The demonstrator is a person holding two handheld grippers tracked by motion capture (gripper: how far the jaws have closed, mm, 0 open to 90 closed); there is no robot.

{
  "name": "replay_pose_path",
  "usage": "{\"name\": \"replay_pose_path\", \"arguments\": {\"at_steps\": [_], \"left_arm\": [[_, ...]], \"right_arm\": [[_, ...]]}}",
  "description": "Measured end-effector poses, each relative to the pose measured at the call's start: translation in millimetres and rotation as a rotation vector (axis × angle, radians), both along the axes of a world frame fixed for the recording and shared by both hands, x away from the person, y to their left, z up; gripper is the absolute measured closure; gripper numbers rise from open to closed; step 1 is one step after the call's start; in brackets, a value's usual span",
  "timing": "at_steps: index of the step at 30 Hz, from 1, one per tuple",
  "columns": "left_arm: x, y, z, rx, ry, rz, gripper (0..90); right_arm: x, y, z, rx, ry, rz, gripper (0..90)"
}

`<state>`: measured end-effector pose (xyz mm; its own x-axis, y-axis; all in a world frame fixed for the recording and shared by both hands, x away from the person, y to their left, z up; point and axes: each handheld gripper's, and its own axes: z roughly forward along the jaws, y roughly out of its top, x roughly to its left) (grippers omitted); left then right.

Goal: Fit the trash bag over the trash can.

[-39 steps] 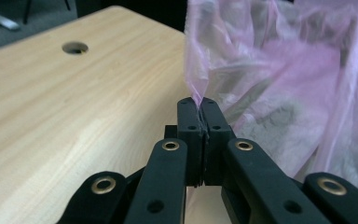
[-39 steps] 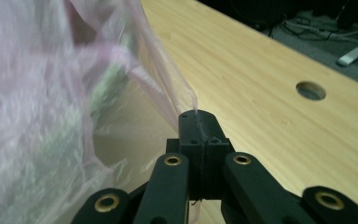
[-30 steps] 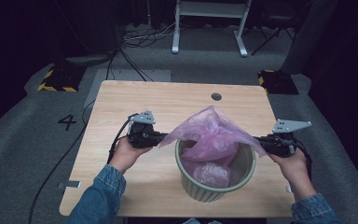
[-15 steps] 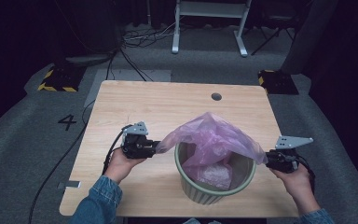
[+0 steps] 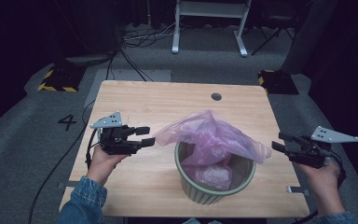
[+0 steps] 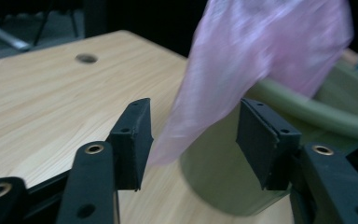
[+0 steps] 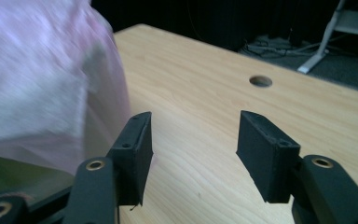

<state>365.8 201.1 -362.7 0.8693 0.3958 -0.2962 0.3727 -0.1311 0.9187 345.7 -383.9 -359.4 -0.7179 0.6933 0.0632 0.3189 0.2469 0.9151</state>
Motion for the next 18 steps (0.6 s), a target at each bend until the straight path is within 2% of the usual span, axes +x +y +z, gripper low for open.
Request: {"name": "replay_pose_path", "arguments": {"at_steps": [2, 4, 8, 10, 12, 13, 14, 16, 18], "left_arm": [[-0.4, -4.5, 5.3, 0.004, -0.016, -0.004, 41.8], [1.2, -10.6, 8.9, 0.032, -0.033, -0.005, 39.4], [4.8, -24.6, 14.3, 0.042, -0.04, -0.04, 37.6], [4.7, -33.9, 17.1, 0.066, -0.057, -0.059, 37.6], [4.4, -43.7, 19.4, 0.103, -0.068, -0.073, 40.2], [3.6, -47.9, 20.4, 0.124, -0.08, -0.077, 46.1], [2.4, -51.5, 21.2, 0.141, -0.094, -0.079, 52.1], [-1.1, -55.7, 22.2, 0.153, -0.103, -0.099, 70.3], [-6.7, -56.2, 23.2, 0.161, -0.13, -0.102, 81.5]], "right_arm": [[-4.3, 2.8, 7.7, 0.017, -0.008, 0.027, 41.3], [-9.0, 10.2, 15.0, 0.021, -0.015, 0.07, 39.1], [-16.8, 28.8, 27.6, 0.04, -0.021, 0.17, 35.2], [-18.8, 39.7, 30.9, 0.041, -0.012, 0.223, 34.1], [-18.4, 51.0, 30.5, 0.02, 0.004, 0.258, 35.0], [-17.4, 55.9, 29.2, 0.003, 0.014, 0.269, 40.1], [-16.6, 59.7, 27.8, -0.017, 0.028, 0.28, 49.7], [-17.8, 62.0, 27.4, -0.024, 0.035, 0.3, 73.1], [-22.9, 63.0, 29.6, -0.077, 0.021, 0.296, 85.3]]}}
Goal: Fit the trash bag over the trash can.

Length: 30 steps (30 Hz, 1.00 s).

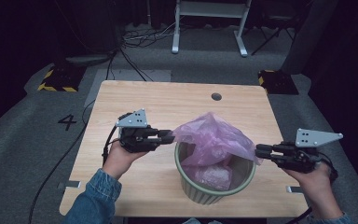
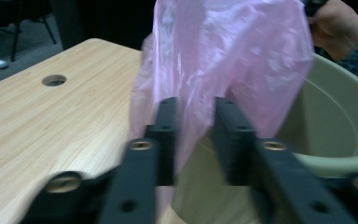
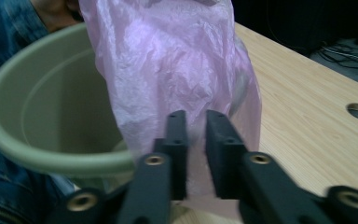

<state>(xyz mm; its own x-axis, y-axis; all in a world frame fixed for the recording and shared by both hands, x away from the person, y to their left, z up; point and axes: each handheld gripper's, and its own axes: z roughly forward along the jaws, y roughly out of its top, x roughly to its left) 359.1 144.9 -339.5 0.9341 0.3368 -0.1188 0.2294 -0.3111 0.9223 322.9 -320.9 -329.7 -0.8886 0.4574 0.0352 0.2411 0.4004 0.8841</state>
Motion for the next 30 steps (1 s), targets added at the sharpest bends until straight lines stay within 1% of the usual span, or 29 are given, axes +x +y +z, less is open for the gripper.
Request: {"name": "replay_pose_path", "arguments": {"at_steps": [1, 4, 6, 8, 9, 13, 15, 16, 18, 19, 21, 23, 24, 26, 27, 28, 29, 30], "left_arm": [[-3.0, 0.7, 0.6, 0.0, -0.008, -0.004, 84.8], [-13.2, 4.5, 1.9, -0.011, -0.031, -0.012, 89.0], [-21.0, 7.1, 1.1, -0.007, -0.042, -0.031, 89.6], [-29.8, 9.3, -1.9, 0.011, -0.056, -0.049, 89.7], [-34.0, 10.8, -3.8, 0.018, -0.061, -0.063, 89.8], [-49.8, 16.9, -13.1, 0.015, -0.081, -0.131, 89.9], [-55.3, 18.5, -19.8, 0.022, -0.082, -0.169, 89.9], [-57.2, 18.9, -24.3, 0.02, -0.072, -0.192, 89.9], [-59.7, 19.1, -33.2, 0.037, -0.06, -0.223, 89.9], [-60.6, 18.8, -37.0, 0.043, -0.053, -0.239, 90.0], [-63.1, 16.8, -42.9, 0.039, -0.042, -0.277, 90.0], [-65.4, 10.5, -46.9, 0.062, -0.03, -0.302, 90.0], [-66.5, 5.7, -49.1, 0.092, -0.029, -0.304, 89.9], [-65.9, -3.8, -54.8, 0.159, -0.029, -0.309, 90.0], [-65.0, -7.2, -57.8, 0.186, -0.03, -0.307, 90.0], [-63.5, -9.5, -60.7, 0.198, -0.023, -0.294, 89.9], [-61.6, -10.0, -62.8, 0.197, -0.013, -0.285, 89.9], [-60.3, -9.5, -64.1, 0.185, -0.008, -0.27, 89.9]], "right_arm": [[-3.5, -0.1, 0.6, -0.009, -0.011, 0.006, 89.2], [-15.8, -3.8, 2.7, -0.018, -0.047, 0.004, 89.9], [-23.6, -9.3, 3.4, -0.009, -0.054, 0.006, 90.0], [-31.5, -14.6, 2.5, -0.004, -0.049, 0.009, 90.0], [-35.9, -16.7, 1.5, -0.003, -0.05, 0.016, 90.0], [-55.9, -21.9, -2.3, -0.012, -0.063, 0.047, 90.0], [-65.1, -23.7, -4.8, -0.014, -0.067, 0.066, 90.0], [-69.4, -24.4, -6.9, -0.015, -0.064, 0.075, 90.0], [-75.6, -25.1, -13.2, -0.032, -0.046, 0.094, 90.0], [-77.3, -25.1, -17.3, -0.05, -0.022, 0.098, 90.0], [-79.9, -24.9, -26.5, -0.081, 0.011, 0.103, 90.0], [-79.4, -24.6, -36.4, -0.094, 0.041, 0.108, 90.0], [-77.8, -23.9, -41.5, -0.102, 0.058, 0.106, 90.0], [-71.8, -19.8, -54.1, -0.167, 0.082, 0.084, 90.0], [-68.0, -17.3, -61.2, -0.198, 0.095, 0.071, 90.0], [-64.2, -15.4, -67.9, -0.211, 0.109, 0.068, 90.0], [-61.8, -13.7, -72.9, -0.204, 0.118, 0.066, 90.0], [-60.5, -13.0, -75.0, -0.191, 0.116, 0.059, 89.8]]}}
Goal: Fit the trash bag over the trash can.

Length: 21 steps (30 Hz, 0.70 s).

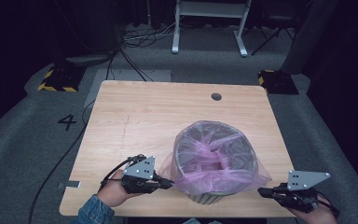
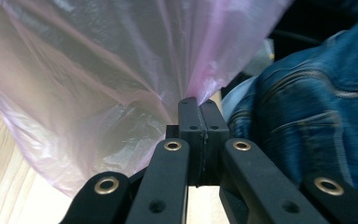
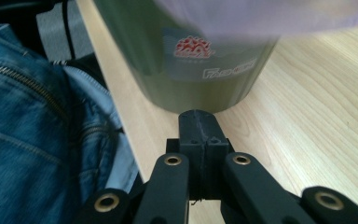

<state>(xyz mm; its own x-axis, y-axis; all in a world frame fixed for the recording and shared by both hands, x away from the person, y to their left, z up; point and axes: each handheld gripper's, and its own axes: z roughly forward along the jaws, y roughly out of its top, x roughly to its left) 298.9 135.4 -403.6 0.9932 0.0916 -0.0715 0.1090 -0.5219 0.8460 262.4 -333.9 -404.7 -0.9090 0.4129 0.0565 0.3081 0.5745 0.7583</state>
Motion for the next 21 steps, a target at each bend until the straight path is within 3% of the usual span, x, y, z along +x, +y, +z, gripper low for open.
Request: {"name": "replay_pose_path", "arguments": {"at_steps": [1, 3, 6, 9, 12, 13, 15, 17, 18, 19, 21], "left_arm": [[1.2, 1.8, 0.1, -0.013, 0.003, 0.017, 89.9], [1.9, 7.4, 2.6, -0.053, -0.005, 0.048, 89.9], [1.4, 18.3, 10.1, -0.122, -0.028, 0.091, 89.9], [-0.2, 24.3, 18.9, -0.188, -0.042, 0.101, 89.8], [-3.1, 21.8, 26.9, -0.191, -0.073, 0.092, 89.8], [-3.4, 20.1, 28.6, -0.188, -0.08, 0.087, 89.8], [-3.6, 16.8, 30.8, -0.178, -0.089, 0.078, 89.8], [-3.5, 13.9, 31.7, -0.168, -0.098, 0.074, 89.8], [-4.1, 12.6, 31.5, -0.166, -0.097, 0.072, 89.8], [-4.9, 11.3, 30.9, -0.163, -0.103, 0.069, 89.9], [-7.2, 8.9, 28.4, -0.144, -0.113, 0.055, 89.9]], "right_arm": [[0.5, -1.0, 0.6, 0.019, -0.014, -0.012, 86.0], [-0.4, -6.0, 7.4, 0.084, -0.045, -0.048, 69.3], [-4.7, -18.9, 22.9, 0.185, -0.099, -0.137, 47.8], [-10.7, -24.9, 36.9, 0.195, -0.149, -0.184, 34.3], [-17.9, -16.3, 47.1, 0.175, -0.183, -0.124, 32.8], [-19.2, -11.1, 49.0, 0.161, -0.192, -0.105, 34.0], [-19.2, -0.2, 49.5, 0.138, -0.201, -0.049, 46.4], [-19.2, 9.8, 48.1, 0.077, -0.231, -0.001, 74.4], [-19.6, 14.1, 47.5, 0.055, -0.233, 0.014, 84.2], [-20.6, 17.6, 46.8, 0.053, -0.232, 0.026, 89.8], [-22.7, 23.2, 42.7, 0.053, -0.212, 0.071, 90.0]]}}
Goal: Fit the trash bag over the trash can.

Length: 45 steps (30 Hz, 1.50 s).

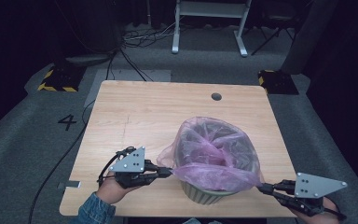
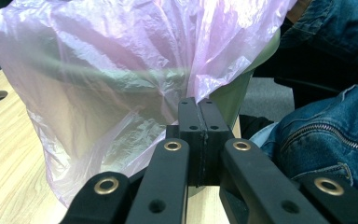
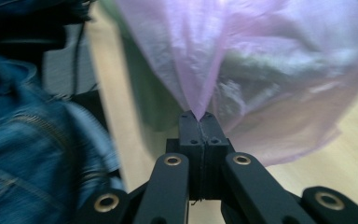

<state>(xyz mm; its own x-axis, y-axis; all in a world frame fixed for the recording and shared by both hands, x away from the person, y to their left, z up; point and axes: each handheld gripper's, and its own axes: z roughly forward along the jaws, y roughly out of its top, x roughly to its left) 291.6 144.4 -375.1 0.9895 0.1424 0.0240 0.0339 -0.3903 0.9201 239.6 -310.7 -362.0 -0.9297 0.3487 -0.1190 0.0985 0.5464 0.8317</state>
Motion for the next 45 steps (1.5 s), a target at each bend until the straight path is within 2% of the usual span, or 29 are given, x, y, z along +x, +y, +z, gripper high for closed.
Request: {"name": "replay_pose_path", "arguments": {"at_steps": [3, 5, 9, 12, 14, 15, 16, 18, 21, 23, 24, 25, 26, 28, 29, 31, 34, 37, 39, 40, 41, 42, 43, 44, 45], "left_arm": [[-1.7, -4.0, -8.7, 0.063, 0.001, -0.014, 89.9], [-1.1, -5.4, -16.1, 0.068, 0.024, -0.026, 90.0], [0.2, -8.9, -23.3, 0.058, 0.054, -0.044, 90.0], [-5.3, -14.4, -26.5, 0.109, 0.036, -0.049, 90.0], [-5.3, -16.0, -32.8, 0.174, 0.031, -0.023, 90.0], [-3.1, -15.3, -37.4, 0.194, 0.039, -0.006, 90.0], [0.2, -13.5, -42.2, 0.205, 0.054, 0.017, 90.0], [6.8, -8.9, -51.4, 0.213, 0.096, 0.056, 90.0], [11.5, -6.5, -62.9, 0.203, 0.162, 0.073, 90.0], [9.6, -5.6, -63.5, 0.193, 0.164, 0.091, 89.3], [8.7, -4.5, -62.0, 0.188, 0.158, 0.112, 80.5], [7.7, -2.0, -59.9, 0.169, 0.154, 0.126, 66.4], [7.0, 1.4, -57.4, 0.13, 0.156, 0.137, 55.2], [7.4, 8.3, -51.3, 0.052, 0.174, 0.152, 41.1], [7.9, 10.4, -47.7, 0.024, 0.181, 0.151, 36.8], [7.8, 9.8, -41.2, -0.012, 0.172, 0.152, 33.0], [10.4, 0.1, -34.6, 0.009, 0.143, 0.174, 28.5], [14.2, -14.7, -33.6, 0.02, 0.154, 0.166, 26.3], [10.7, -26.2, -32.5, 0.043, 0.127, 0.142, 26.7], [7.9, -31.1, -31.6, 0.058, 0.109, 0.135, 26.6], [5.4, -35.0, -30.4, 0.073, 0.091, 0.145, 28.0], [4.0, -36.4, -28.7, 0.085, 0.073, 0.154, 30.2], [3.5, -35.4, -27.3, 0.081, 0.064, 0.151, 40.7], [3.8, -33.3, -26.1, 0.063, 0.062, 0.151, 56.2], [5.3, -31.1, -24.8, 0.055, 0.069, 0.163, 65.1]], "right_arm": [[-1.2, 7.8, -15.4, -0.098, 0.052, 0.029, 90.0], [0.1, 9.6, -26.7, -0.14, 0.088, 0.041, 90.0], [6.9, 8.0, -39.4, -0.118, 0.133, 0.056, 90.0], [13.6, 9.8, -48.0, -0.14, 0.157, 0.06, 90.0], [18.0, 11.6, -56.9, -0.212, 0.152, 0.033, 90.0], [21.1, 11.4, -63.0, -0.26, 0.148, 0.005, 90.0], [24.6, 9.7, -69.1, -0.28, 0.158, -0.022, 90.0], [32.0, 1.8, -79.1, -0.26, 0.18, -0.06, 89.9], [38.0, -11.7, -87.7, -0.194, 0.22, -0.098, 89.8], [36.0, -14.9, -89.9, -0.175, 0.227, -0.101, 87.3], [33.8, -15.6, -89.1, -0.174, 0.225, -0.106, 80.4], [31.8, -16.8, -87.4, -0.165, 0.22, -0.115, 67.3], [29.8, -19.1, -84.8, -0.141, 0.203, -0.124, 55.0], [26.2, -25.3, -76.9, -0.071, 0.193, -0.117, 39.9], [24.6, -27.4, -72.2, -0.041, 0.193, -0.109, 33.8], [20.8, -28.7, -61.5, 0.001, 0.156, -0.105, 28.5], [18.0, -25.9, -46.9, 0.034, 0.112, -0.111, 24.1], [21.7, -21.1, -36.7, 0.094, 0.076, -0.13, 21.2], [28.3, -14.0, -34.9, 0.099, 0.072, -0.14, 22.3], [31.3, -9.5, -35.1, 0.084, 0.071, -0.133, 25.3], [32.9, -4.8, -34.6, 0.051, 0.061, -0.113, 33.7], [32.9, -0.9, -32.8, 0.014, 0.046, -0.084, 48.2], [32.3, 1.4, -30.4, -0.003, 0.036, -0.064, 59.0], [32.0, 2.3, -27.5, -0.006, 0.031, -0.065, 67.4], [32.8, 2.1, -24.4, -0.009, 0.037, -0.071, 77.3]]}}
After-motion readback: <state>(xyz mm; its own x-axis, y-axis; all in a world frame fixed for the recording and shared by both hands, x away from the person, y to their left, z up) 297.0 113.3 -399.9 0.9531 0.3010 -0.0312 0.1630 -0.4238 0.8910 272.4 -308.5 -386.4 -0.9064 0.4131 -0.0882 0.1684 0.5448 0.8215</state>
